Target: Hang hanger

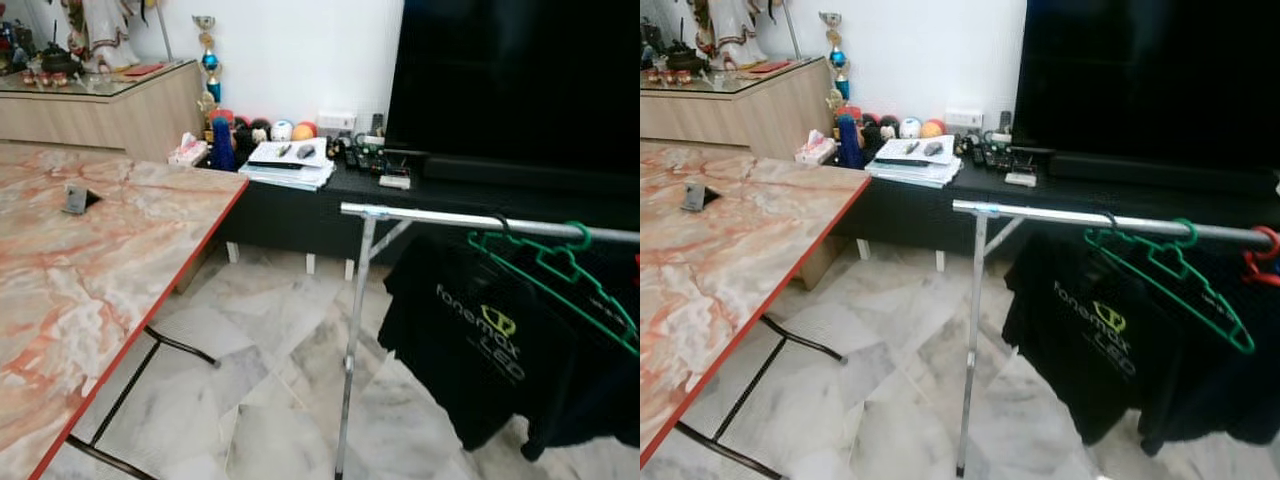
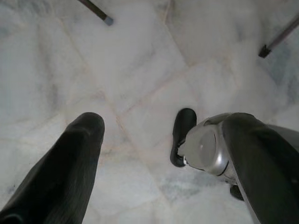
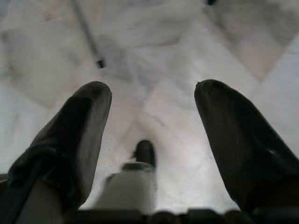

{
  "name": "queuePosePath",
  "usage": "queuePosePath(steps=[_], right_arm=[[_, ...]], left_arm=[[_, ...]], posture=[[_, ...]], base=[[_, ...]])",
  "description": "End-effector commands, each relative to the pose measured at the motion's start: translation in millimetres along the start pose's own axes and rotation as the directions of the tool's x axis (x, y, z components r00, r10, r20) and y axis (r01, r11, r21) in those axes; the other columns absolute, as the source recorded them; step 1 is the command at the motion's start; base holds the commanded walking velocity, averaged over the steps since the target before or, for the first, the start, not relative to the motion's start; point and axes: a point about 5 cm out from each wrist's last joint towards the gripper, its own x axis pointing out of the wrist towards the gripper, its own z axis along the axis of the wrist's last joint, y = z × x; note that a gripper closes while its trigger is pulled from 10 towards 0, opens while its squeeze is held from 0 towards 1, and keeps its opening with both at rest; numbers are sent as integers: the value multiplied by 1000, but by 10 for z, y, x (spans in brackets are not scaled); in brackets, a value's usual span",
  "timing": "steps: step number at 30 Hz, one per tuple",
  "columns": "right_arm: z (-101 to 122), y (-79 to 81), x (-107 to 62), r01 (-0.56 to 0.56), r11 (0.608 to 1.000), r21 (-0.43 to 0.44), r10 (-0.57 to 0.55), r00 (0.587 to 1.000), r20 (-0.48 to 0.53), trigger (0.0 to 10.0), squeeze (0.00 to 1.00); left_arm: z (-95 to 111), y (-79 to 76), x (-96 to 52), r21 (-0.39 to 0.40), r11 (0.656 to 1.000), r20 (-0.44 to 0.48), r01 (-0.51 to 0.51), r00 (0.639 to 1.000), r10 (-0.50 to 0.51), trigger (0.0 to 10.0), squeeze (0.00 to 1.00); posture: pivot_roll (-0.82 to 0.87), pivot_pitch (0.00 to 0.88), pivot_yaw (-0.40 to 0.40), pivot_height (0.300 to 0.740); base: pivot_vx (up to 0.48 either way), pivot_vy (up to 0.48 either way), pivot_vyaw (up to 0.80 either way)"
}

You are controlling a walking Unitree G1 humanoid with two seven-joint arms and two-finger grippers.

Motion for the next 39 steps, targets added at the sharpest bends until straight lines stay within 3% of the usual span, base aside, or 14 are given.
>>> queuePosePath(steps=[1,7,30,31,33,39], right_arm=[[-4,-90,-17,23,1000,-2,-23,1000,-3,10000,0],[-3,-93,-17,23,1000,-3,-23,1000,-3,10000,0],[-3,-93,-17,23,1000,-3,-23,1000,-3,10000,0],[58,-59,-13,-25,1000,-15,26,999,45,10000,0],[102,-39,-12,-53,998,-40,56,995,78,10000,0],[173,-34,-19,-61,996,-69,71,987,142,10000,0]], left_arm=[[-19,-77,9,6,1000,-14,13,1000,-13,10000,0],[-27,-170,20,5,1000,-21,22,1000,-22,10000,0],[-28,-177,22,8,1000,-24,19,1000,-19,10000,0],[-104,-69,-14,11,1000,-46,8,999,-8,10000,0],[-131,-21,-29,15,1000,-55,4,998,-3,10000,0],[-110,-31,-21,14,1000,-48,3,999,-3,10000,0]], posture=[[61,26,-35,740],[56,29,-33,740],[56,29,-34,740],[15,27,-22,740],[13,25,-25,740],[-3,24,-34,740]], base=[[319,0,0],[317,0,0],[322,0,0],[0,0,0],[0,0,0],[0,0,0]])
